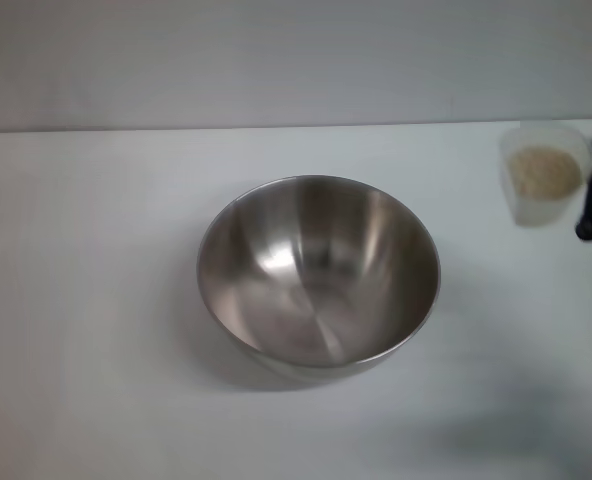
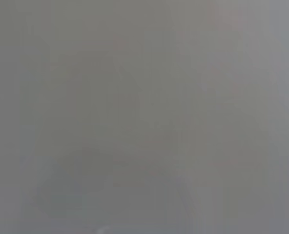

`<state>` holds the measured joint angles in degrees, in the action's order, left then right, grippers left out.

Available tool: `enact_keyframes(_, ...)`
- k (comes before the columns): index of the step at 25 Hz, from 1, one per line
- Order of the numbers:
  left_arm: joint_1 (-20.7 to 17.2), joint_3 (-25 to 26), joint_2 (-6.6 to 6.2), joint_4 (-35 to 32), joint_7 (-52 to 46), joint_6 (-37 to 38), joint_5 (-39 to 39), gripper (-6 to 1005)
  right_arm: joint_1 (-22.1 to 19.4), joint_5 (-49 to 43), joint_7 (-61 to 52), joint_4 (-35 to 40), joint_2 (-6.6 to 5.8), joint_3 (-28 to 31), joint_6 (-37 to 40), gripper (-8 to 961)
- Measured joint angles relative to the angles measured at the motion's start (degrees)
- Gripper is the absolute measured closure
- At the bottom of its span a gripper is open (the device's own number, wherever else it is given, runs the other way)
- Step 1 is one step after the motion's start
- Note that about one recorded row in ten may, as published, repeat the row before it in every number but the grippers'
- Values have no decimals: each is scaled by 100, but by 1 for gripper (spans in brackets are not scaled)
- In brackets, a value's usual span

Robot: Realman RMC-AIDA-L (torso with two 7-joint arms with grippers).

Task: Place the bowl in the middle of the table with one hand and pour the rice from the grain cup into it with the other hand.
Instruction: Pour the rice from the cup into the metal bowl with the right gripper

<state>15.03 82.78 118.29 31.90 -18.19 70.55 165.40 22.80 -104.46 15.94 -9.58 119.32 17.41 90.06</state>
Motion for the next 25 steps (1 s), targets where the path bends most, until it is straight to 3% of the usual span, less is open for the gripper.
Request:
enact_keyframes(9, 5, -3, 0, 6, 0, 2, -1, 708, 798, -153, 1585, 147, -5, -217, 41, 935)
enact_keyframes(25, 12, 45, 0, 58, 0, 11, 1, 707, 1164, -1142, 4717, 35, 21, -309, -764, 934)
